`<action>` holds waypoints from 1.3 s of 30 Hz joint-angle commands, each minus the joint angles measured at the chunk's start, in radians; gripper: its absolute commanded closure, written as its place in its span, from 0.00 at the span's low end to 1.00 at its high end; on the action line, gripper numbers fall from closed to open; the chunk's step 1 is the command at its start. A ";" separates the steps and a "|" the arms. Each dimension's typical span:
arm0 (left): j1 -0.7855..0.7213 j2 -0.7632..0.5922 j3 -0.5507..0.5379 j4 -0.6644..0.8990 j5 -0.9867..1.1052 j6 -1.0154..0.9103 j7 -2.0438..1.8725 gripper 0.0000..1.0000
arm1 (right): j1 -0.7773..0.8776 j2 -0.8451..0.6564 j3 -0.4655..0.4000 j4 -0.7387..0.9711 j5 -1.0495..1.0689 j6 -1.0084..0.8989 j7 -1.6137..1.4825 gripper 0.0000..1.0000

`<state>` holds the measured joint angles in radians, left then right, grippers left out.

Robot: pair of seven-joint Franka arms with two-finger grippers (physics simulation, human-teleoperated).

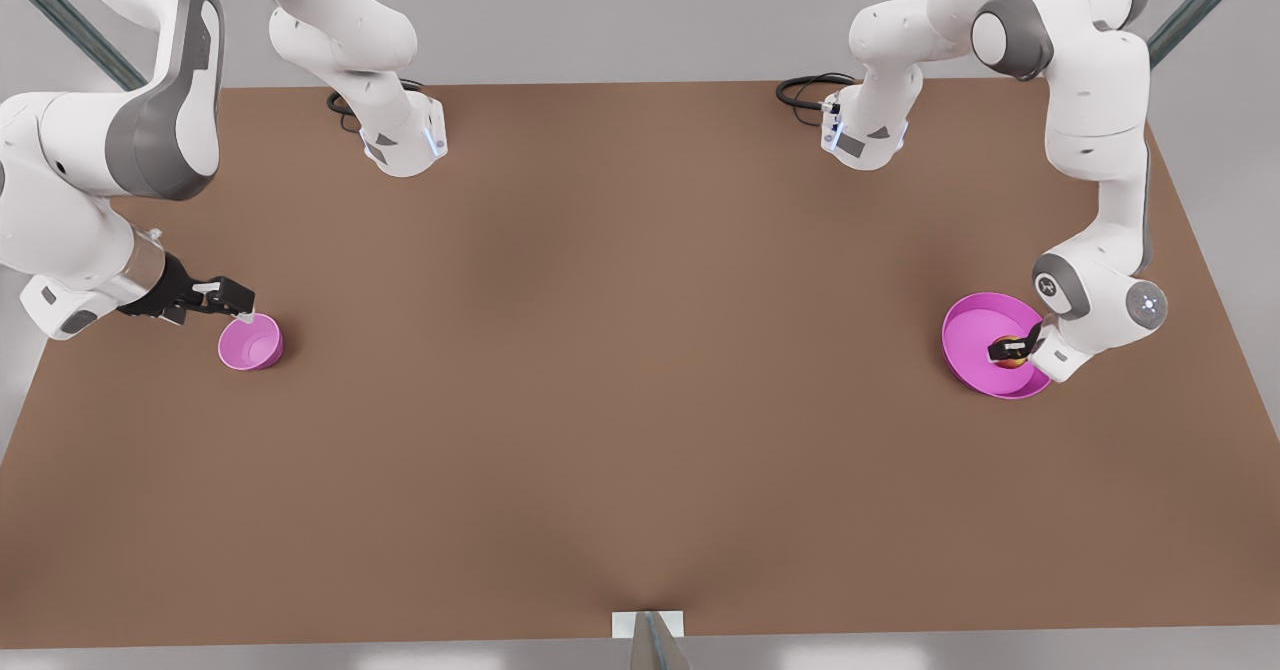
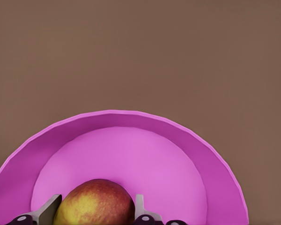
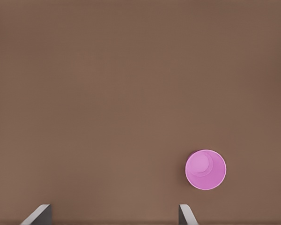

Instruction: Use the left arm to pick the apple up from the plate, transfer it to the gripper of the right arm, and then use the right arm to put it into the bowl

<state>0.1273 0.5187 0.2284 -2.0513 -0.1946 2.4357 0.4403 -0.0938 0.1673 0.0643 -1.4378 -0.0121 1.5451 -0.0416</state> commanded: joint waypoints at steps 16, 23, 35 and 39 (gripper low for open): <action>0.005 -0.019 0.000 -0.010 0.001 -0.001 0.012 0.24 | -0.001 0.003 0.000 0.002 0.001 0.000 -0.029 0.00; 0.000 -0.183 -0.136 0.060 -0.112 -0.072 0.161 0.28 | -0.003 0.003 0.000 0.002 0.001 -0.002 -0.032 0.00; -0.182 -0.017 -0.624 0.428 -0.867 -0.250 0.411 0.28 | 0.000 0.026 0.015 0.007 0.176 0.010 -0.020 0.00; -0.382 0.219 -0.629 0.726 -1.112 -0.110 0.834 0.28 | 0.000 0.187 0.038 0.135 0.428 0.089 -0.008 0.00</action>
<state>-0.2284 0.6999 -0.4029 -1.3770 -1.1580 2.2529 0.6952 -0.0938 0.3301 0.0960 -1.3289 0.2897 1.5896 -0.0628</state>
